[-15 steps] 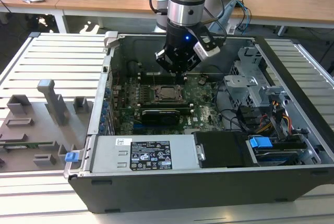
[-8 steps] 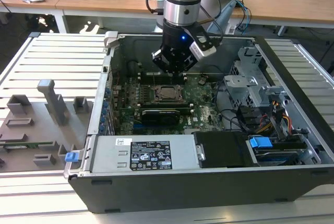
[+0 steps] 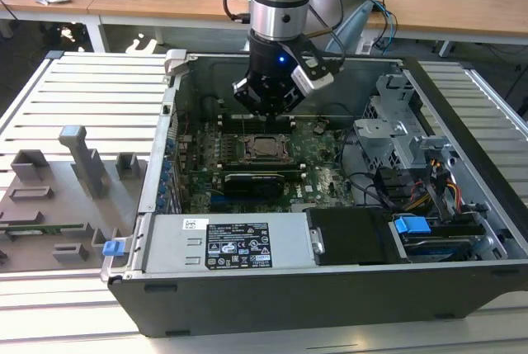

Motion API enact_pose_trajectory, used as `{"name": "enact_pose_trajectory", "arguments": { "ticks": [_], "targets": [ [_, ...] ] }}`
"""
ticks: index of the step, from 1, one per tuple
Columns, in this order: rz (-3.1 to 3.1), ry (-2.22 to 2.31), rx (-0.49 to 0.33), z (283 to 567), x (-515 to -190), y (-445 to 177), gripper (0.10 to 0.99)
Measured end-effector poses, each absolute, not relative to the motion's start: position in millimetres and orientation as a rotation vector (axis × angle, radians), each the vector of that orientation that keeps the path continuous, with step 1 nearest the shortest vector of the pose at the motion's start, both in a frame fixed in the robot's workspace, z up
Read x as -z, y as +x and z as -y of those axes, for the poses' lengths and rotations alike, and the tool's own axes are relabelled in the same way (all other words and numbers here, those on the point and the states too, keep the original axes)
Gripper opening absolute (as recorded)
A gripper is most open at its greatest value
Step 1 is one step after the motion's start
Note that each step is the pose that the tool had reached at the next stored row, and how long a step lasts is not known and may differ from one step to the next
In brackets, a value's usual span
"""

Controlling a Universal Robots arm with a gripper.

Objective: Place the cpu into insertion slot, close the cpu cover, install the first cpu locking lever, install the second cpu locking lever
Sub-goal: 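Install the first cpu locking lever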

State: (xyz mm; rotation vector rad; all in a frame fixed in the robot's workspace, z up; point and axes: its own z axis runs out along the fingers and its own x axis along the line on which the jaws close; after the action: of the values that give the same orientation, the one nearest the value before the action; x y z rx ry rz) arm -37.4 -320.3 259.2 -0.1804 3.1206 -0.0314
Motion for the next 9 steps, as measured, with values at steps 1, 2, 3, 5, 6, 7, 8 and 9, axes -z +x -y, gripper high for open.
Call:
{"name": "enact_pose_trajectory", "arguments": {
  "ticks": [1,2,3,5,6,7,8,9],
  "targets": [
    [-3.121,-0.181,0.031,320.3,-259.2,-40.3,0.106],
    [-3.121,-0.180,0.031,320.3,-259.2,-41.9,0.106],
    [-3.121,-0.180,0.032,320.3,-259.2,-43.1,0.106],
    [-3.121,-0.180,0.032,320.3,-259.2,-46.1,0.106],
    [-3.121,-0.180,0.031,320.3,-259.2,-46.8,0.106],
    [-3.121,-0.180,0.032,320.3,-259.2,-47.2,0.106],
    [-3.121,-0.180,0.033,320.4,-259.2,-47.4,0.106],
    [-3.121,-0.180,0.034,320.4,-259.2,-47.8,0.106]
  ]
}}
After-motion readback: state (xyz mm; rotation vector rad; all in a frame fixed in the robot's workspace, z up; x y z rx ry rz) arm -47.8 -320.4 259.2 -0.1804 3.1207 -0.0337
